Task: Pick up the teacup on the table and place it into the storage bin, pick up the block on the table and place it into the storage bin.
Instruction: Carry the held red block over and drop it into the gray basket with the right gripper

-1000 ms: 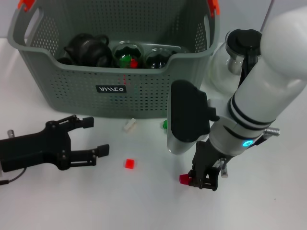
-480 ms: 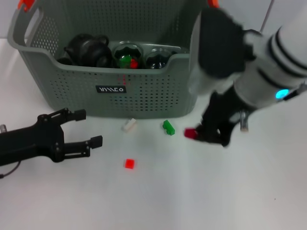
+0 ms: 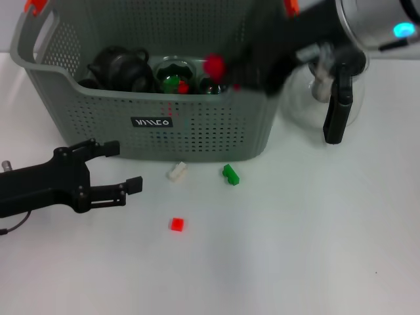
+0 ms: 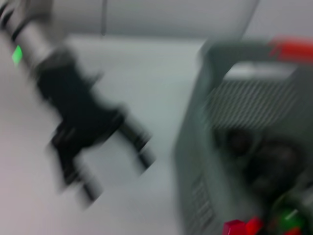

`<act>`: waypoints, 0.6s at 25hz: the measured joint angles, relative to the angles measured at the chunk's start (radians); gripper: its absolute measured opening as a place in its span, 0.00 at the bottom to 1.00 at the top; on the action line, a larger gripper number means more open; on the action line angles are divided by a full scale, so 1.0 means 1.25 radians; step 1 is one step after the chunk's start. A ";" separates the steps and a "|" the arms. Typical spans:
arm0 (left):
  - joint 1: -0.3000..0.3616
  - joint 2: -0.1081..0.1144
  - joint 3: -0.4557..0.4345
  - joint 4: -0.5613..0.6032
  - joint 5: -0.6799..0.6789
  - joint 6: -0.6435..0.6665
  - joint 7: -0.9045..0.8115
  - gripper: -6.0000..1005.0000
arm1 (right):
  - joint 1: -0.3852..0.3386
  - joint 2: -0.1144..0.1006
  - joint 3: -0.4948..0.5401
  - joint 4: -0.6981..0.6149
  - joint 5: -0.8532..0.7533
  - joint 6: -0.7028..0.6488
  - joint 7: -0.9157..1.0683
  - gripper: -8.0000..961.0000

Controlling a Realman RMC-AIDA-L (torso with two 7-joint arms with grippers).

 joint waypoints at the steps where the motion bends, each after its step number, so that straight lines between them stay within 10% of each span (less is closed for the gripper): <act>1: -0.002 0.000 0.000 0.000 0.000 0.000 0.000 0.93 | 0.000 0.000 0.005 0.006 0.008 0.039 0.003 0.14; 7: -0.010 -0.005 0.000 0.000 0.002 -0.008 0.000 0.93 | 0.030 0.003 -0.028 0.161 0.056 0.299 0.040 0.14; 15: -0.015 -0.006 0.000 0.012 0.005 -0.018 0.000 0.93 | 0.240 -0.005 0.037 0.573 0.032 0.508 0.156 0.14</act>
